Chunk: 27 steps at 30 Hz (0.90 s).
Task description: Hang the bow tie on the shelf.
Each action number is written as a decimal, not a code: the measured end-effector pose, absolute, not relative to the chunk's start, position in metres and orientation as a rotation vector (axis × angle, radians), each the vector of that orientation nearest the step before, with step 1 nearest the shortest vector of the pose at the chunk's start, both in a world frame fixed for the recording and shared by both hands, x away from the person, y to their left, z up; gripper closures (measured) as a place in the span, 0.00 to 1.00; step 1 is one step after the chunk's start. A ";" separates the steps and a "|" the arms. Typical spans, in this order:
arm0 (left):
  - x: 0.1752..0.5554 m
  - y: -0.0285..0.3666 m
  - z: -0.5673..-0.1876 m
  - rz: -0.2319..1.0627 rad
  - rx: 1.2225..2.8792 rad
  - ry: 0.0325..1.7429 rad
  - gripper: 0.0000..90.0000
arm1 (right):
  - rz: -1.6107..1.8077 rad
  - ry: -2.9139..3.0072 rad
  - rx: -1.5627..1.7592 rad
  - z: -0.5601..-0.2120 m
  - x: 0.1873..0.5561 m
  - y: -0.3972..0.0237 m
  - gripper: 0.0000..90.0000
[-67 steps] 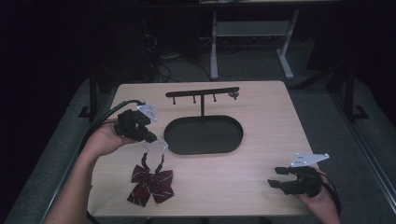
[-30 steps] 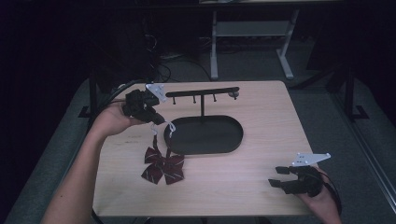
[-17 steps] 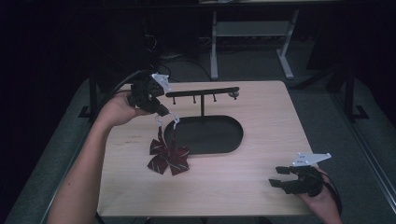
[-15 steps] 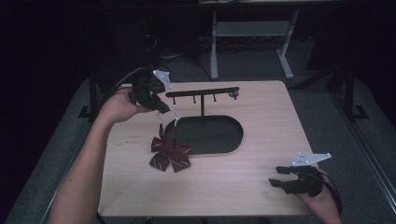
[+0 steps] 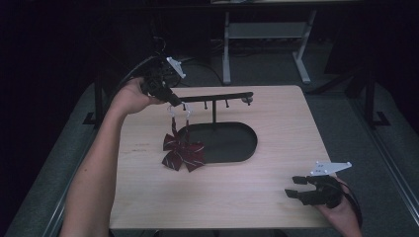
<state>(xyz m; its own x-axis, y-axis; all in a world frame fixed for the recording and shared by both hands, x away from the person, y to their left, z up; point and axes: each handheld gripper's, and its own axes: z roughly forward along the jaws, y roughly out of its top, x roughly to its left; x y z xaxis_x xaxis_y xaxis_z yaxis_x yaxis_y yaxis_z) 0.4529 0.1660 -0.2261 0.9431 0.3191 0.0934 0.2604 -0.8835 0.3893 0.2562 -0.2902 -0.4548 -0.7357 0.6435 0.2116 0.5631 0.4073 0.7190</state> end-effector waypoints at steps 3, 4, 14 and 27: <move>0.457 0.167 -0.226 0.218 2.700 0.439 0.99 | 1.240 2.554 1.103 -0.455 0.256 -0.290 0.41; 0.461 0.168 -0.227 0.227 2.693 0.462 0.98 | 1.239 2.557 1.099 -0.455 0.256 -0.290 0.41; 0.473 0.163 -0.240 0.245 2.726 0.497 0.98 | 1.249 2.546 1.097 -0.455 0.256 -0.292 0.41; 0.474 0.161 -0.244 0.280 2.761 0.504 0.91 | 1.247 2.545 1.090 -0.454 0.255 -0.292 0.41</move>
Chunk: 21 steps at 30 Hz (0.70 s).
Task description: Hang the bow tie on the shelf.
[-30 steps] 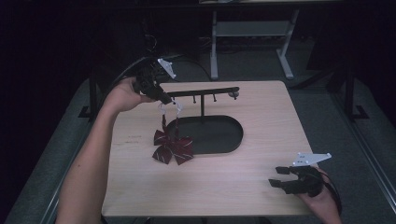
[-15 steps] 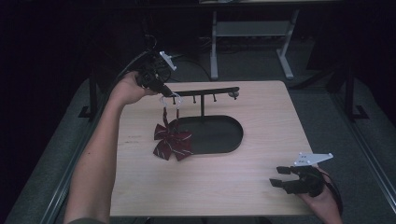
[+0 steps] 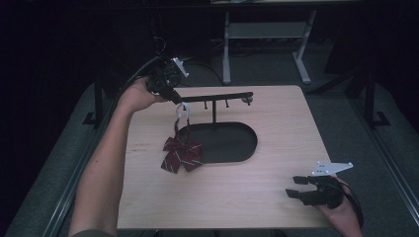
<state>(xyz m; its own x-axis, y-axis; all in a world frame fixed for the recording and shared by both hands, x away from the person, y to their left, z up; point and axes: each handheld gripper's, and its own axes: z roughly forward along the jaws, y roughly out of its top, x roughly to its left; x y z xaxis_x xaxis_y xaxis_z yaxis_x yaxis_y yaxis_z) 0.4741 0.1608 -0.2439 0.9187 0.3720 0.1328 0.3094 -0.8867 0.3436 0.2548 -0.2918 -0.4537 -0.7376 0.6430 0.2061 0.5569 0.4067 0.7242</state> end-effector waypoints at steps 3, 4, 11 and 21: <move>0.473 0.163 -0.241 0.294 2.749 0.506 0.89 | 1.244 2.544 1.086 -0.453 0.254 -0.291 0.41; 0.473 0.163 -0.241 0.294 2.747 0.505 0.89 | 1.242 2.543 1.086 -0.453 0.254 -0.291 0.41; 0.469 0.164 -0.240 0.278 2.760 0.505 0.88 | 1.240 2.544 1.085 -0.453 0.254 -0.291 0.41; 0.462 0.167 -0.241 0.236 2.778 0.490 0.88 | 1.241 2.536 1.088 -0.451 0.252 -0.293 0.41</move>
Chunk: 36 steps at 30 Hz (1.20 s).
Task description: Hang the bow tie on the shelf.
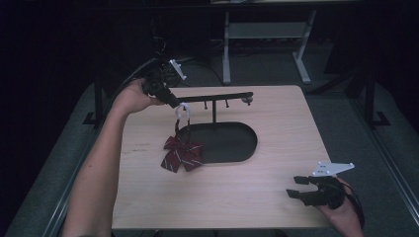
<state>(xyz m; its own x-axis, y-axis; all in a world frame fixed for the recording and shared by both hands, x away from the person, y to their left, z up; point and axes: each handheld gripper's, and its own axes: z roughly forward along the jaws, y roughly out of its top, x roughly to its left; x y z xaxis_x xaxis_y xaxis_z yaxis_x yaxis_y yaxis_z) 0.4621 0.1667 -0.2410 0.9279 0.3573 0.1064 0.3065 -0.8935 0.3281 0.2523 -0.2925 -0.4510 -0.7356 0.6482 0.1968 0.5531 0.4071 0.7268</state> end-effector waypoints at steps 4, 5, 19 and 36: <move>0.459 0.170 -0.241 0.230 2.780 0.480 0.88 | 1.239 2.535 1.090 -0.451 0.252 -0.292 0.41; 0.459 0.170 -0.241 0.230 2.780 0.480 0.87 | 1.239 2.535 1.090 -0.451 0.252 -0.292 0.41; 0.452 0.184 -0.242 0.213 2.768 0.495 0.86 | 1.241 2.532 1.091 -0.451 0.252 -0.292 0.41; 0.444 0.188 -0.240 0.212 2.763 0.489 0.85 | 1.235 2.527 1.091 -0.450 0.251 -0.293 0.41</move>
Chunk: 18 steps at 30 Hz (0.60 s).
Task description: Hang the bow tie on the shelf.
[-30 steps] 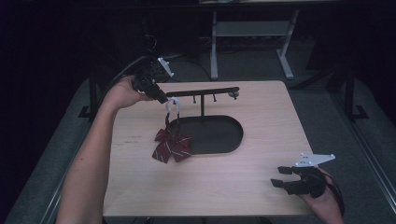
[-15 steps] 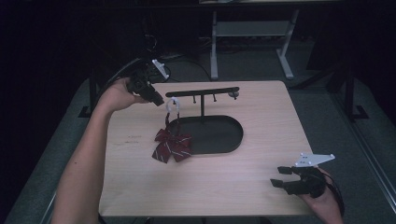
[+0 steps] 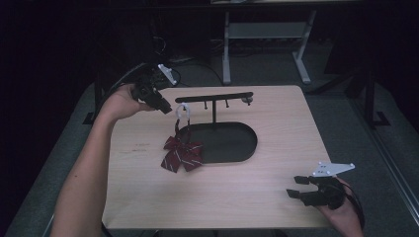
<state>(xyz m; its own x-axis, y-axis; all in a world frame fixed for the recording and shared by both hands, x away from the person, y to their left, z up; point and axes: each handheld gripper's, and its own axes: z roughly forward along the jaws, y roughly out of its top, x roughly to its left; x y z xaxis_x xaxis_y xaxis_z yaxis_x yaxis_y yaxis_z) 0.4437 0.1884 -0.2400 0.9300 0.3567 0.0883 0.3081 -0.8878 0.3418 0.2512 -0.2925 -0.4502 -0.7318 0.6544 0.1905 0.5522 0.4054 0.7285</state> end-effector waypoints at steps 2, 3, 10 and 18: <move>0.443 0.188 -0.240 0.213 2.766 0.487 0.85 | 1.236 2.525 1.092 -0.450 0.251 -0.293 0.41; 0.443 0.188 -0.240 0.213 2.766 0.487 0.85 | 1.236 2.524 1.090 -0.450 0.251 -0.293 0.41; 0.439 0.187 -0.246 0.201 2.765 0.476 0.85 | 1.234 2.519 1.094 -0.450 0.251 -0.293 0.41; 0.437 0.193 -0.251 0.182 2.761 0.500 0.84 | 1.232 2.519 1.091 -0.450 0.251 -0.293 0.41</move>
